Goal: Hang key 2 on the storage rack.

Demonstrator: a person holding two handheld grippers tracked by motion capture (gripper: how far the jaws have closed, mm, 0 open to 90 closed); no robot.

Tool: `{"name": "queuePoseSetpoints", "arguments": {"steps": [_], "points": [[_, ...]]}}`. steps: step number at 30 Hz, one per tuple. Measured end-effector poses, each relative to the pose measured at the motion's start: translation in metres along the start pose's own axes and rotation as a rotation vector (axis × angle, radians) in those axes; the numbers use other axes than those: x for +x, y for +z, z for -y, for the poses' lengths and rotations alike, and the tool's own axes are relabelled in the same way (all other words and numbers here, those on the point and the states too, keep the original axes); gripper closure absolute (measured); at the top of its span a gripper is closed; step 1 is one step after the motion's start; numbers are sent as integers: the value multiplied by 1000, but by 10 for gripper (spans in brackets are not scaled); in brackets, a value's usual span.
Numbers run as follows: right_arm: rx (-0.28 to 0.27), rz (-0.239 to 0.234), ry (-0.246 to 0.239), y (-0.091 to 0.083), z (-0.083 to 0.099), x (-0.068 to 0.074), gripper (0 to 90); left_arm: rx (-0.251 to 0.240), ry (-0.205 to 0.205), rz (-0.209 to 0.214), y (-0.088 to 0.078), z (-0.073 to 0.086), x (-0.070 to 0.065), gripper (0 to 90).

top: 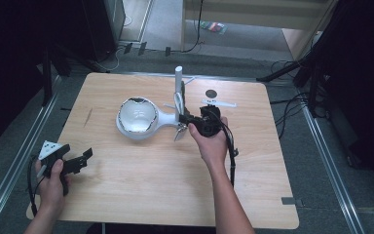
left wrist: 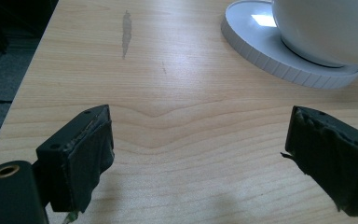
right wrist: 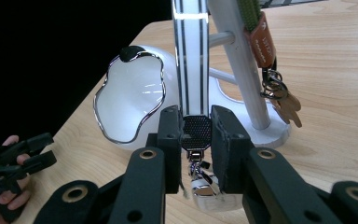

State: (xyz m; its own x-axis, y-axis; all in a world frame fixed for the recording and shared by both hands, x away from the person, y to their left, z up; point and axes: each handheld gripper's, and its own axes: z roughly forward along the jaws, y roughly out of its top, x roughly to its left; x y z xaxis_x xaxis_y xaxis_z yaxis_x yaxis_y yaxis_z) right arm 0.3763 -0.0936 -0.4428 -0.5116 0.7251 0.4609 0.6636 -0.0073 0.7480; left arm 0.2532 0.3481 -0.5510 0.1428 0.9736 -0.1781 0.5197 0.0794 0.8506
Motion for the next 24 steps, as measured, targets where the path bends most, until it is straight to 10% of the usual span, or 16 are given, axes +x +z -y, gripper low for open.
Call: {"name": "queuePoseSetpoints", "arguments": {"steps": [23,24], "points": [[-77,134,21,-3,-5,-7,721,2,-1,-1,0,0,0,81],[-83,154,11,-1,-4,-7,819,2,0,-1,0,0,0,81]]}}
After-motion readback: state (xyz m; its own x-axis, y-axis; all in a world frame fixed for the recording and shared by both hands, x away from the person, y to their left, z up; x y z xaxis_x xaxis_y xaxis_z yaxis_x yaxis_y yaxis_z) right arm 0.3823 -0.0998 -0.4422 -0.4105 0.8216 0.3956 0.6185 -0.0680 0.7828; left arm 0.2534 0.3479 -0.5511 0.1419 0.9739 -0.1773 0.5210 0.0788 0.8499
